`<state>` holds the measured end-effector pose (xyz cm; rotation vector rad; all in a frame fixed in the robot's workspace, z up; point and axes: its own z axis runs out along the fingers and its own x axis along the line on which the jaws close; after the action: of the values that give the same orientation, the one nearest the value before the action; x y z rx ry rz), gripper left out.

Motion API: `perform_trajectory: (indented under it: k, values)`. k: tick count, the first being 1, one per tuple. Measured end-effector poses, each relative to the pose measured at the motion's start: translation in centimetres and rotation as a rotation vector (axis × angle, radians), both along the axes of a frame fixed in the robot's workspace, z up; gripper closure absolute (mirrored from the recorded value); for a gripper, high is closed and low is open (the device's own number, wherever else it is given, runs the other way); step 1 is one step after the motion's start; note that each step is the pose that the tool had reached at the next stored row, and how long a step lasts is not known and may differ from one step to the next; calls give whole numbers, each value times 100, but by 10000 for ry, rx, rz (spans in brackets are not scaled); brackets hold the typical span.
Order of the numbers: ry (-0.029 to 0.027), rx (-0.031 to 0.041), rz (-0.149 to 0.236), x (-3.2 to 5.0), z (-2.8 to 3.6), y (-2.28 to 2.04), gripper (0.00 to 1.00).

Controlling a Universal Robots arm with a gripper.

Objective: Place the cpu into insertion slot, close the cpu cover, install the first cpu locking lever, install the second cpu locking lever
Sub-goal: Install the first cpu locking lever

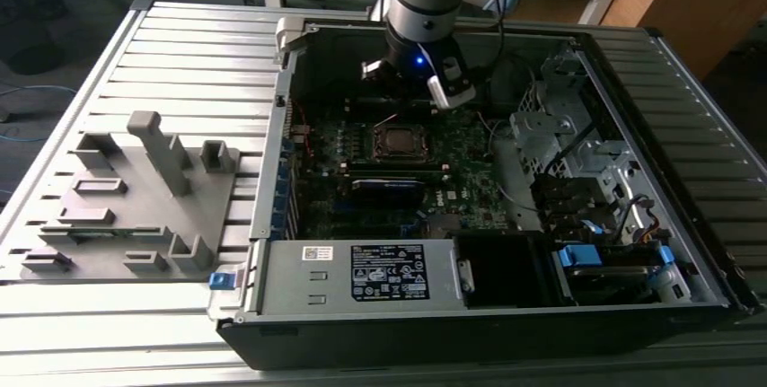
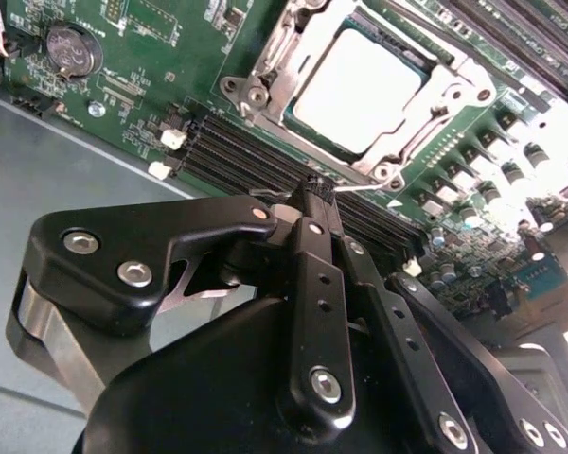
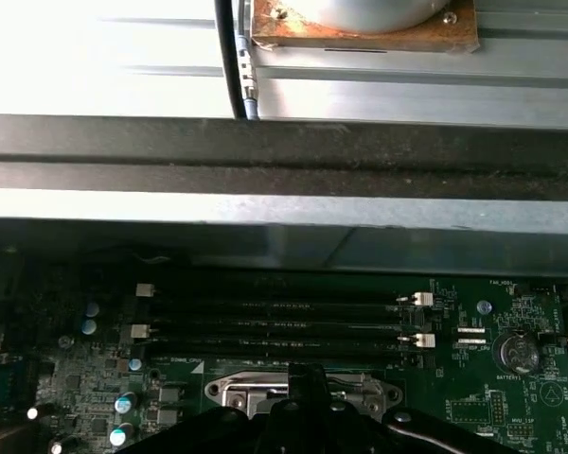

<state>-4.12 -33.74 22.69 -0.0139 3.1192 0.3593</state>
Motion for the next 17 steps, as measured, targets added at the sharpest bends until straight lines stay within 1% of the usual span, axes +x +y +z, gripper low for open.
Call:
perform_trajectory:
  k: [9, 14, 17]
  values:
    - [-1, -2, 0, 6, -17, 2, 90]
    - [-1, -67, 0, 6, -65, 8, 90]
    - [0, -76, 0, 6, -81, 12, 90]
